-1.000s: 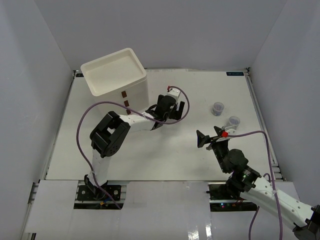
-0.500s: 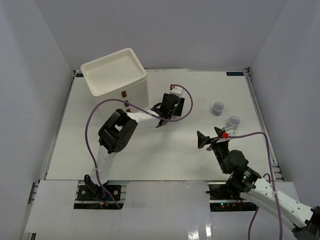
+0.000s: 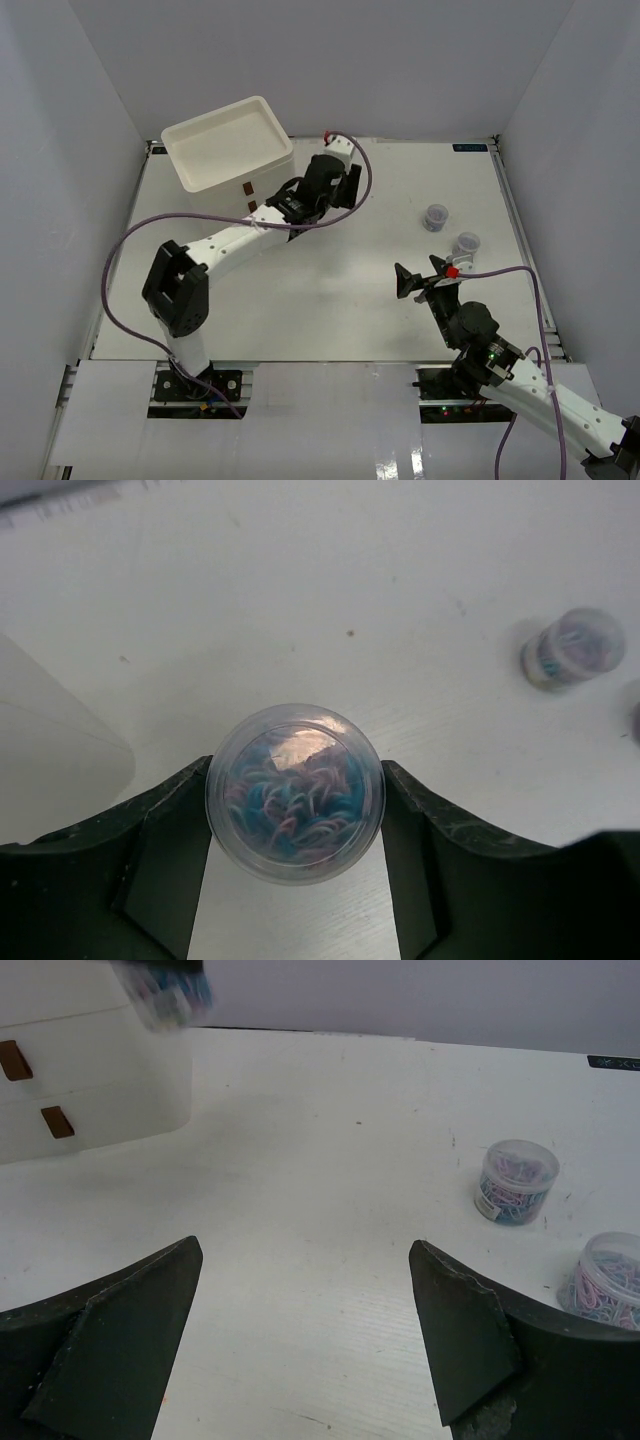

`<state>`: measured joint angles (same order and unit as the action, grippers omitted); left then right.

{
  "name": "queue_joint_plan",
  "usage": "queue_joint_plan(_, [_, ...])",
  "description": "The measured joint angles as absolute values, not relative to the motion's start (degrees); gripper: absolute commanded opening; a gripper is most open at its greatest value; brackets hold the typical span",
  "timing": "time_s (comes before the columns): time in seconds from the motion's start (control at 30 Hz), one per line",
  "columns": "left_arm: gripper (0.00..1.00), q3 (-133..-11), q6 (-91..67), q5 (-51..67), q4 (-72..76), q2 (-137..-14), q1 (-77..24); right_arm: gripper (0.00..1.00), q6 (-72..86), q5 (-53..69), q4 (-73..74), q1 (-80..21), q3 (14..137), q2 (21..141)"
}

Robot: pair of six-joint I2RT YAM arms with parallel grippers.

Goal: Sort the stationery into containers
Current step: Pick up the stationery from the center of the board, then place the stationery in the storage box.

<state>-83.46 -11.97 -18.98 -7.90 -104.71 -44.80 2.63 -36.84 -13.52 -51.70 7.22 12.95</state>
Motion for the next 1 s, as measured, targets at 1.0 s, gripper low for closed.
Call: queue_joint_plan(1.0, [0.45, -122.7, -7.6, -12.4, -31.5, -116.0, -14.5, 0.90, 3.1, -37.4, -10.0, -51.7, 7.2, 12.7])
